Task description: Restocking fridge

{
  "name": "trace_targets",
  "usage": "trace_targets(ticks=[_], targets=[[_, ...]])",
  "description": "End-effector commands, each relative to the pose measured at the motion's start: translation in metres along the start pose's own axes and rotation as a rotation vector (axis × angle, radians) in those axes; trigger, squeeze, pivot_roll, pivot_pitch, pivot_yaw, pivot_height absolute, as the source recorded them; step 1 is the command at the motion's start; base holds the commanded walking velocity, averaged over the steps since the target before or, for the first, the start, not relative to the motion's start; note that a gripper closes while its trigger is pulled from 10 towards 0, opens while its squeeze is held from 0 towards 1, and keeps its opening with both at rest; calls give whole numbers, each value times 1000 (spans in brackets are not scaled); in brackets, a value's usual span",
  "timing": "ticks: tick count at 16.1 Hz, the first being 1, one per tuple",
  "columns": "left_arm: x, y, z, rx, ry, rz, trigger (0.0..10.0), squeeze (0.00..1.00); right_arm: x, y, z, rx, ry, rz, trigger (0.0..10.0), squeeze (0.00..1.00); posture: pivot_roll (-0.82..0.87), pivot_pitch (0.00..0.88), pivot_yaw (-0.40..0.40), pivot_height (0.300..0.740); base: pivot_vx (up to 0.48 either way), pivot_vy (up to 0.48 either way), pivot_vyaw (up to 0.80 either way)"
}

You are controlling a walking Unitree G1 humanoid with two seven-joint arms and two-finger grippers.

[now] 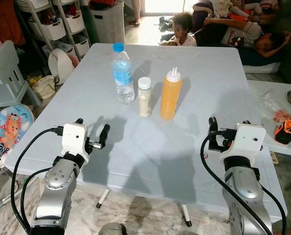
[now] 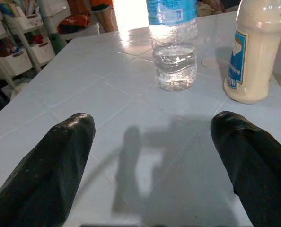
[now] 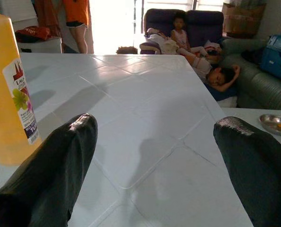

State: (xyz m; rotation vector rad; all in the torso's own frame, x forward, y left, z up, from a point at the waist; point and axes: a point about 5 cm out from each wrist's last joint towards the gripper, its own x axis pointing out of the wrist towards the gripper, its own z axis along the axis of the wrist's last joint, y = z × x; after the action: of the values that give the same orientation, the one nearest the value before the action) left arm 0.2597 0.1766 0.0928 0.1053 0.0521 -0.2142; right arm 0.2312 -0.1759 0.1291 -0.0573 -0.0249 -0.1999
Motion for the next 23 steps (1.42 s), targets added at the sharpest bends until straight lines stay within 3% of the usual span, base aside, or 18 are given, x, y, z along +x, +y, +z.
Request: trace_targets(ticks=[1, 17, 19, 23], targets=[[-1, 2, 3, 3, -10, 4, 10000, 0, 1, 2, 3, 4, -8, 2, 10000, 0, -6, 0, 47, 740, 0, 0, 0], [-1, 2, 3, 3, -10, 4, 10000, 0, 1, 2, 3, 4, -8, 2, 10000, 0, -6, 0, 47, 740, 0, 0, 0], [34, -5, 14, 8, -51, -39, 10000, 0, 36, 15, -3, -17, -26, 123, 10000, 0, 7, 0, 30, 740, 0, 0, 0], [38, -10, 16, -2, -55, -60, 10000, 0, 46, 19, -3, -2, 2, 154, 10000, 0, 9, 0, 28, 740, 0, 0, 0]])
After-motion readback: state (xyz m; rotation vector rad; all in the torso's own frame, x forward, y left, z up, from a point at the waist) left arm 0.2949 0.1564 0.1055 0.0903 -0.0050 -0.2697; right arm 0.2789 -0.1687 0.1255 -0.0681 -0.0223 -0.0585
